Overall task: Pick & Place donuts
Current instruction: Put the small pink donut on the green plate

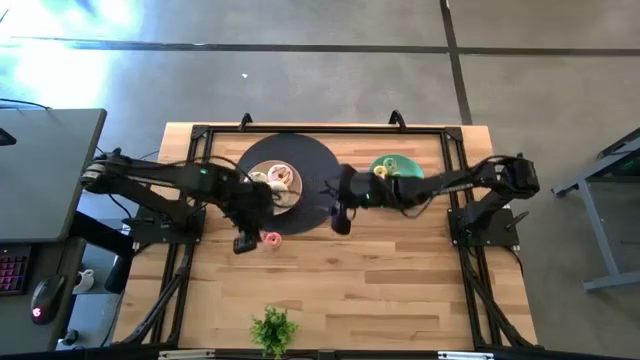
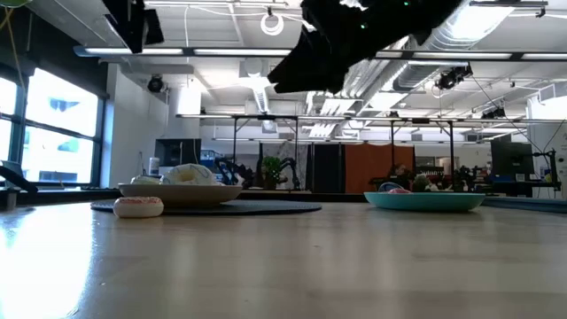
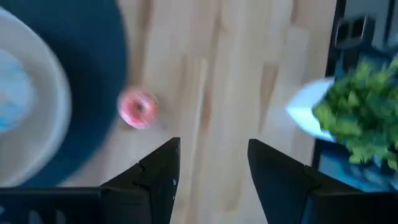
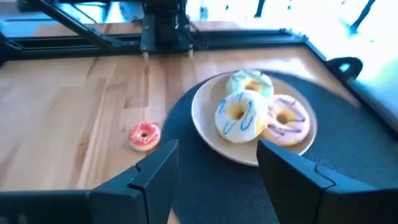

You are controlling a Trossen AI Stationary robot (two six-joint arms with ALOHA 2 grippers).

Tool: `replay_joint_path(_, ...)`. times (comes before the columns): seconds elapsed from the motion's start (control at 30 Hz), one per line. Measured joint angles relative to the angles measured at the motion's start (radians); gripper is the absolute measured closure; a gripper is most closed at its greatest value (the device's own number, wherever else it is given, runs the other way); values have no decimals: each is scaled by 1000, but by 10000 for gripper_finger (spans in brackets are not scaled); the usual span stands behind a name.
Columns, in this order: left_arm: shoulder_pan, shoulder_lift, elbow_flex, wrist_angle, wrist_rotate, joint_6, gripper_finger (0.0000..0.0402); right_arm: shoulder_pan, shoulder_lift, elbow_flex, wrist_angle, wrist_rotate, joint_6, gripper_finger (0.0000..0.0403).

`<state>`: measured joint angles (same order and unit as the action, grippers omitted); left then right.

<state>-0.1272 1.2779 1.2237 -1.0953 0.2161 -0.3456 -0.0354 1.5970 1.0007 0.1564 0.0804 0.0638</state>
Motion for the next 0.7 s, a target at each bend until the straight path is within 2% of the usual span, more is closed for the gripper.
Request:
replay_joint_path(0.13, -5, -112, 19, -65, -118, 4, 215, 76, 4, -77, 143, 133, -16, 189)
replay_joint_path(0.27, -5, -226, 19, -69, -265, 46, 215, 98, 43, -116, 259, 145, 74, 191)
replay_joint_path(0.37, -4, -302, 19, -58, -388, 48, 215, 92, 123, -105, 319, 95, 100, 196)
replay_joint_path(0.47, -4, -336, 21, -25, -457, 28, 215, 80, 232, -46, 359, 24, 89, 203)
replay_joint_path(0.7, -4, -369, 19, -30, -494, -9, 215, 73, 489, 194, 306, -70, 85, 221)
